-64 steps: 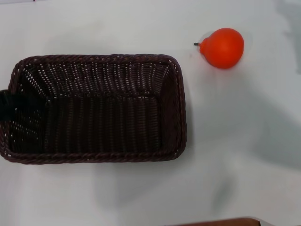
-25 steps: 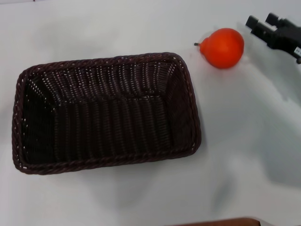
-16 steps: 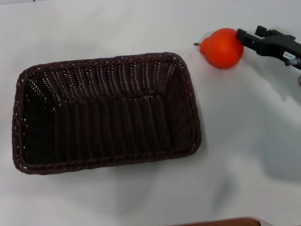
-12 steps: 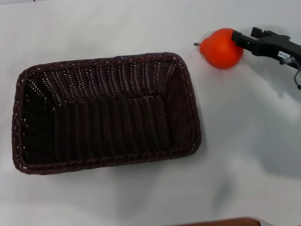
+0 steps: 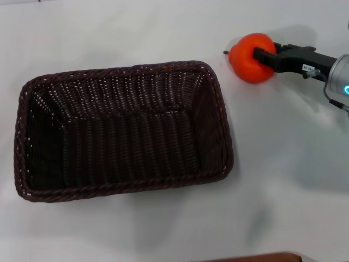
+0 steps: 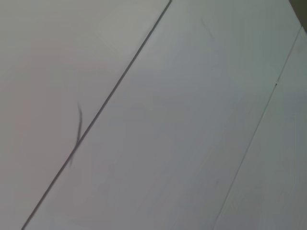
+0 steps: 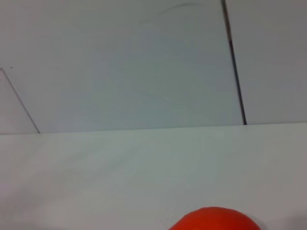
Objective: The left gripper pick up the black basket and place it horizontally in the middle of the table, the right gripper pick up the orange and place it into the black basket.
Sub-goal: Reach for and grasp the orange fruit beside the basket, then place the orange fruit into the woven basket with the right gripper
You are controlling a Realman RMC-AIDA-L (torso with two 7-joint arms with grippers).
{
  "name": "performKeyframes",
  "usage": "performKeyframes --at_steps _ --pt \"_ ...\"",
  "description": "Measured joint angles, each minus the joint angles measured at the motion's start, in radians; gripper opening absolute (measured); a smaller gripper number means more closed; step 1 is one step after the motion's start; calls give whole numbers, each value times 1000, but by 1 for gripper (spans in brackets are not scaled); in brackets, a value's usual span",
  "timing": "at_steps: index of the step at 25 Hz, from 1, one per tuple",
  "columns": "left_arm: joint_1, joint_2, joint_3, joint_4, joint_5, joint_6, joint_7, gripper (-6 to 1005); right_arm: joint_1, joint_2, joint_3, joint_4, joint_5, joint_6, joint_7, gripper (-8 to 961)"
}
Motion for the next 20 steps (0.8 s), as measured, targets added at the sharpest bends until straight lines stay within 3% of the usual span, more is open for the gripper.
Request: performKeyframes --at_steps 11,14,20 --pt "-22 3 -2 58 -3 -1 57 680 -15 0 7 46 15 76 3 303" --pt "-26 3 -8 83 -7 3 75 680 -46 0 10 98 64 143 -7 263" --pt "-36 4 -20 145 -7 12 147 680 -127 1 9 278 150 398 -23 212"
